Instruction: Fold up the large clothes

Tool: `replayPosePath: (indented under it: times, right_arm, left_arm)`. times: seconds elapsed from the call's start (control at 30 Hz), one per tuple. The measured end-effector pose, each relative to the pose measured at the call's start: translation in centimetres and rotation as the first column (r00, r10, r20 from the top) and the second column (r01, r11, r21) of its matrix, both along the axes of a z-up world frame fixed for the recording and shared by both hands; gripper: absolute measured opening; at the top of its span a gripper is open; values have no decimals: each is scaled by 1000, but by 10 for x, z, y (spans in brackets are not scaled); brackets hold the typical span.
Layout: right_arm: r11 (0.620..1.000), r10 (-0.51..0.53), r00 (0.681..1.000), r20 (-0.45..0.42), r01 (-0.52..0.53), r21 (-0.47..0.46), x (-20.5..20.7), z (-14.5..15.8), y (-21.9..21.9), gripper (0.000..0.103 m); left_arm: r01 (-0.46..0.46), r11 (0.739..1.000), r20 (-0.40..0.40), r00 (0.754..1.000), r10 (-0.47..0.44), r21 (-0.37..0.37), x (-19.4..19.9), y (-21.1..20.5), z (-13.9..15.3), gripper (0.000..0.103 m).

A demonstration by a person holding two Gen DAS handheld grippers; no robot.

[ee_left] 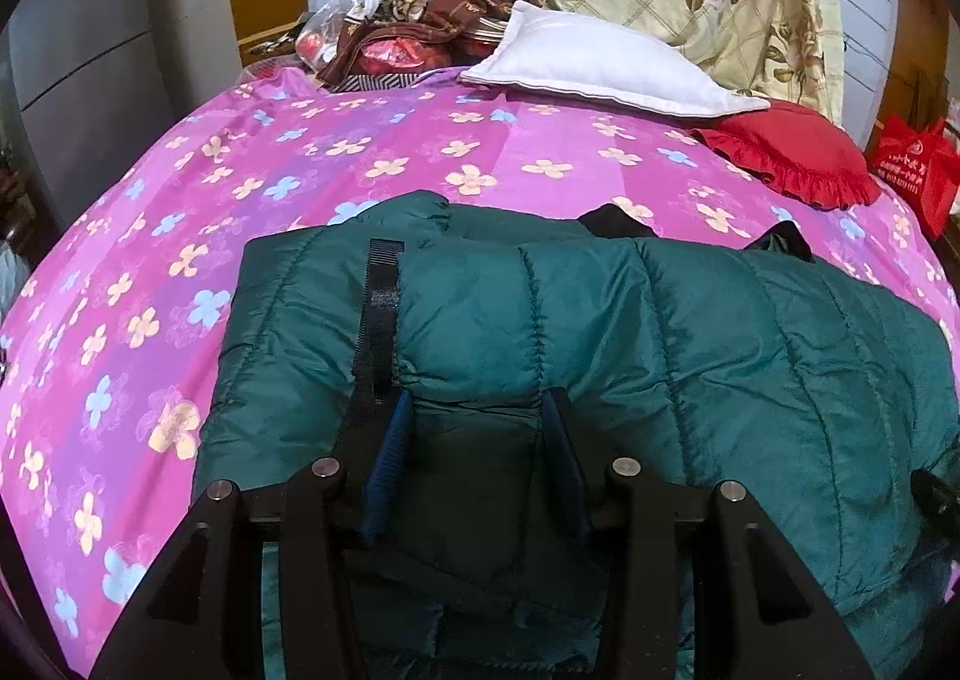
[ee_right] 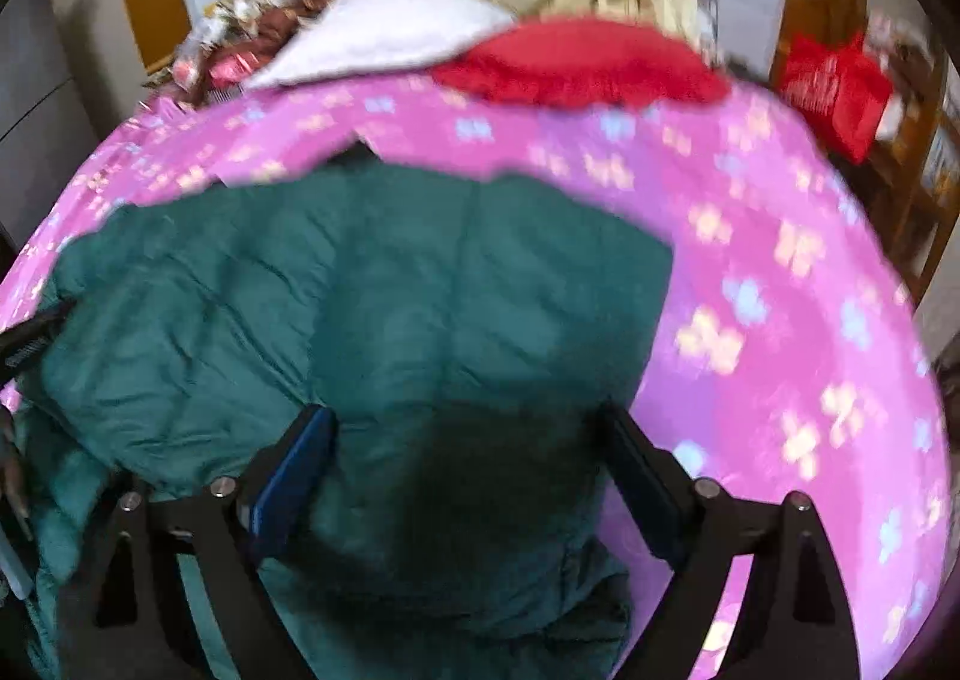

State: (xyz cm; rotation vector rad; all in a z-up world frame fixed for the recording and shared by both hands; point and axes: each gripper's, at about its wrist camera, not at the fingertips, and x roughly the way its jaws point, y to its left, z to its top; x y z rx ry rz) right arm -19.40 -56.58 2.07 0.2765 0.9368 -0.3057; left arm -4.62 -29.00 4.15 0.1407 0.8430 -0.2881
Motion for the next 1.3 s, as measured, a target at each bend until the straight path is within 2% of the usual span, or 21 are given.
replayPosePath:
  times: [0.1,0.13,0.23,0.3,0.43,0.53,0.67,0.8,0.97,1.13,1.3]
  right_arm:
    - [983,-54,998,31,48,175,-7,-15,-20,97]
    - [978,-70,996,47,59,198,-10,-13,-22,97]
    - [990,-81,994,69,72,125,-16,2,-14,97]
    - [995,-89,990,113,82,58,-20,22,-3,97]
    - [1000,-29,983,184,29,-1,-14,52,20,97]
    - [999,53,988,147,-53,-1,5,45,40,97]
    - [997,72,995,71,-70,-31,31,18,53,96]
    - [992,86,996,26,-83,-97,40,0,61,102]
    - [997,69,997,-39,-71,-42,44,8,53,102]
    - [999,44,996,72,-44,-6,16,36,57,103]
    - [999,37,998,53,-35,-38,-13,46,65,103]
  left_arm:
    - [3,1000,0,1000,-3,2,1,0,-1,26]
    - [3,1000,-2,1000,-3,-2,2,1,-1,26]
    - [2,1000,0,1000,-2,-5,2,1,-1,26]
    - [1,1000,3,1000,-1,-1,2,1,-1,26]
    - [-6,1000,7,1000,6,-1,3,0,-1,26]
    - [-5,1000,10,1000,5,-4,3,0,-2,26]
    - [1,1000,14,1000,0,-10,3,0,-1,28]
    - [18,1000,16,1000,-18,-1,0,0,2,28]
    - [19,1000,9,1000,-19,-1,-10,15,20,28]
    - [27,1000,21,999,-27,-11,-28,35,37,28]
    - [27,999,11,1000,-26,-30,-48,54,47,28]
